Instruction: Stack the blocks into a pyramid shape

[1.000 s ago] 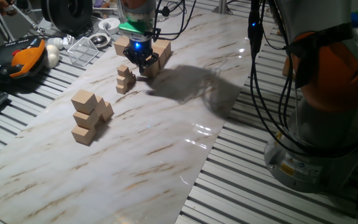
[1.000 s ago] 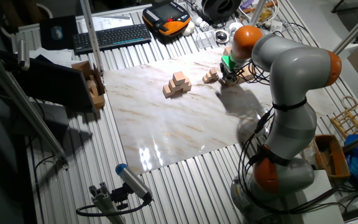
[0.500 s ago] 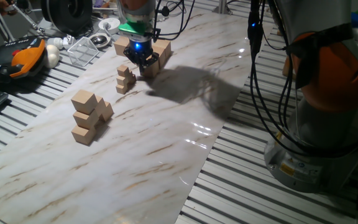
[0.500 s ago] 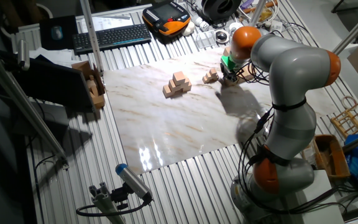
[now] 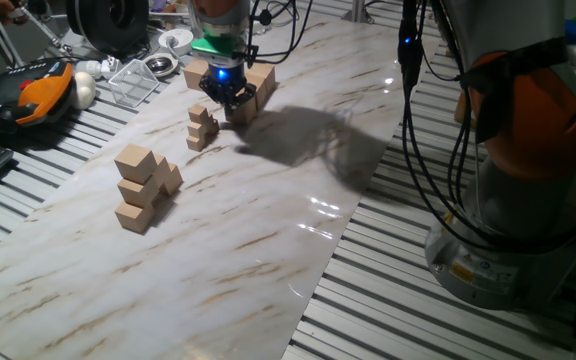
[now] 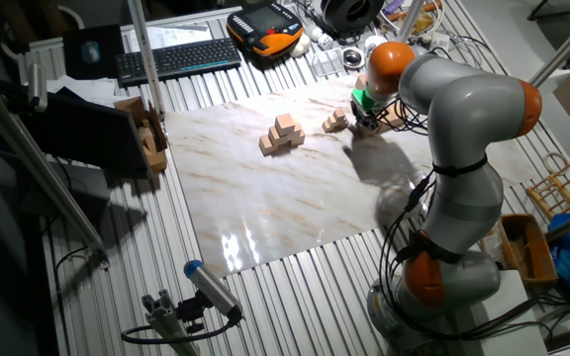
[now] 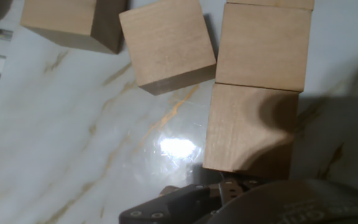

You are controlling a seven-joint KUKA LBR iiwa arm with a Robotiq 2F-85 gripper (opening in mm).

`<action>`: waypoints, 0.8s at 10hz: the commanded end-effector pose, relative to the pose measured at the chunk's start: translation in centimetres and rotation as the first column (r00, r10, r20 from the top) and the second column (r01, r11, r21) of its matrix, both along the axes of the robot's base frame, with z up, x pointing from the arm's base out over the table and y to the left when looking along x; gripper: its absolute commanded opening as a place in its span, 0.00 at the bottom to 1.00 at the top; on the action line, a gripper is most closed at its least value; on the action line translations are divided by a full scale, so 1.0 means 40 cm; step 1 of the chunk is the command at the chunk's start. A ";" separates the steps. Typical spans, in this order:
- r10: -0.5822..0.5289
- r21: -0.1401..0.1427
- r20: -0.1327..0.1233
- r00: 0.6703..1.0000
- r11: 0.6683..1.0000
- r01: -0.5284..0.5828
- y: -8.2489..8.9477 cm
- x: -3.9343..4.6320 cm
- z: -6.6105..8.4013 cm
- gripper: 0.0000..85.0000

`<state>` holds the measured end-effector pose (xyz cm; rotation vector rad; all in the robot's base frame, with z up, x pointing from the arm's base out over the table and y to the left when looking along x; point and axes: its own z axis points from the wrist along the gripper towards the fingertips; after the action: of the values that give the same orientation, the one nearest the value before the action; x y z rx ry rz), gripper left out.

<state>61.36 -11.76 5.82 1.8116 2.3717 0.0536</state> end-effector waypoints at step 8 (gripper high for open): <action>-0.032 0.046 -0.005 0.999 0.998 0.032 0.013 0.008 0.050 0.00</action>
<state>61.68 -11.26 7.90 1.8729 2.3652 0.0996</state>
